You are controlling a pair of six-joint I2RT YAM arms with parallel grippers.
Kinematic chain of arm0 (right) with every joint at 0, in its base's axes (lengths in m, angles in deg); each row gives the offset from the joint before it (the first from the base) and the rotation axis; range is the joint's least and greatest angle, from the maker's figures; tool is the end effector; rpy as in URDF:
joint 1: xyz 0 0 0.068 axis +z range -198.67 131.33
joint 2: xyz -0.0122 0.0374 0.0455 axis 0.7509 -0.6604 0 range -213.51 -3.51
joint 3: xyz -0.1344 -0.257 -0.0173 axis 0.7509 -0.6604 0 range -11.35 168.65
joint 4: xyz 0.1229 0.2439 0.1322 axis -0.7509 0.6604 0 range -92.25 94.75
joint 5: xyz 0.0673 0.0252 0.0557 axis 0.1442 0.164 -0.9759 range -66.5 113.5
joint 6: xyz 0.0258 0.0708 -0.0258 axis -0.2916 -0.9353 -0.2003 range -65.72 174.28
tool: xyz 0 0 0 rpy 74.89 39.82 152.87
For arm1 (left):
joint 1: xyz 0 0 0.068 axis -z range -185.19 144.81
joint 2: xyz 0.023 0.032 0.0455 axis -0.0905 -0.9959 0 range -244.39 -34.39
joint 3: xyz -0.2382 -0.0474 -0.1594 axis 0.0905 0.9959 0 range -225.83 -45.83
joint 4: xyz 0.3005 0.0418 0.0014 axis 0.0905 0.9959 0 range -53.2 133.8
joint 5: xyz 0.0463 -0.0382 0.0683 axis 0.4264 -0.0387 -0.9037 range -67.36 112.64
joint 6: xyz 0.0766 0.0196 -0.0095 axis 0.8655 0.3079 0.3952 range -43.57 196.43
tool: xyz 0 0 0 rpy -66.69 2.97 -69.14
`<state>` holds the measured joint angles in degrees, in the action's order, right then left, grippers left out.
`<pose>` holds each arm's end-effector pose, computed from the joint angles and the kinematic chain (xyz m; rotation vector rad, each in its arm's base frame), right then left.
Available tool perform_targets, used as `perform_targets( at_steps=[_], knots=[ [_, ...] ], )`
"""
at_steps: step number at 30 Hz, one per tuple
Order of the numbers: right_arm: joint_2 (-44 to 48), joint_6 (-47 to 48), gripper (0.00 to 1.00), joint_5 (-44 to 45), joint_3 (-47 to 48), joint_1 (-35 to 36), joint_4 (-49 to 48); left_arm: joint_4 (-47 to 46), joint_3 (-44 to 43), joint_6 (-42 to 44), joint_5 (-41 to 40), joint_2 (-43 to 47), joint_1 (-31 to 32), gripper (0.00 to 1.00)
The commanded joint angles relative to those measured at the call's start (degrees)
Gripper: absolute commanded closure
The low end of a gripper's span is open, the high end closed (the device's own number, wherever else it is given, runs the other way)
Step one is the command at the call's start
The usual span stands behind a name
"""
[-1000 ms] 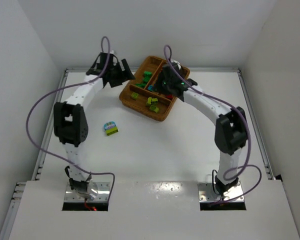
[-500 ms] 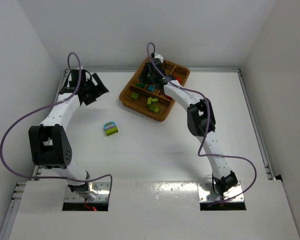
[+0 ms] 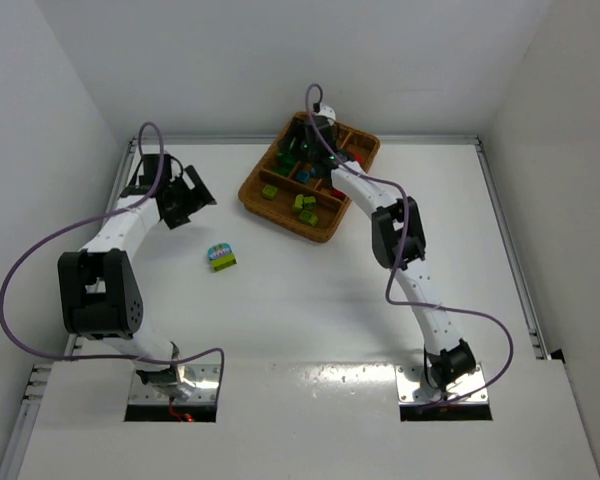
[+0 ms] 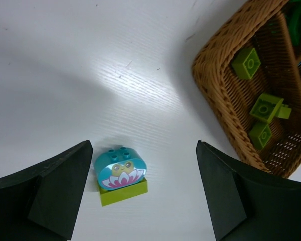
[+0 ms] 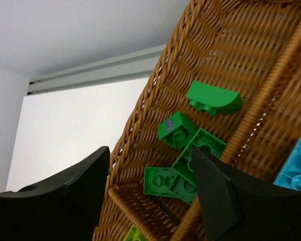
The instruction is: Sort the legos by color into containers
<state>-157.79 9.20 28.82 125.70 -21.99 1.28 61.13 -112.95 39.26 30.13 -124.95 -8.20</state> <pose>0.6297 0.3093 0.1572 0.3839 1.9675 0.7352 0.4075 0.0127 0.2305 -0.7802 2.3127 -0.4294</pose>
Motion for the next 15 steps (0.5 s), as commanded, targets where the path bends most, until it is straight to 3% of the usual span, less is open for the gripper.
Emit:
perform_targets(
  at_steps=[1, 6, 9, 15],
  knots=[
    [9.07, -0.01, 0.35, -1.02, -2.13, -0.05, -4.85, 2.11, 0.67, 1.22, -0.80, 2.32, 0.01, 0.10],
    [21.96, 2.27, 0.45, -4.69, -14.07, 3.02, -1.35, 5.46, 3.91, 0.44, -9.32, 5.91, 3.70, 0.12],
    [27.25, 6.65, 0.45, -7.25, -22.94, 7.40, 6.18, 6.60, 7.86, -2.11, -11.27, 9.60, 1.79, 0.13],
    [30.44, 13.09, 0.24, -3.65, -30.78, 16.64, 16.94, 13.89, 10.50, -7.13, -16.99, 14.00, -5.60, 0.13]
  ],
)
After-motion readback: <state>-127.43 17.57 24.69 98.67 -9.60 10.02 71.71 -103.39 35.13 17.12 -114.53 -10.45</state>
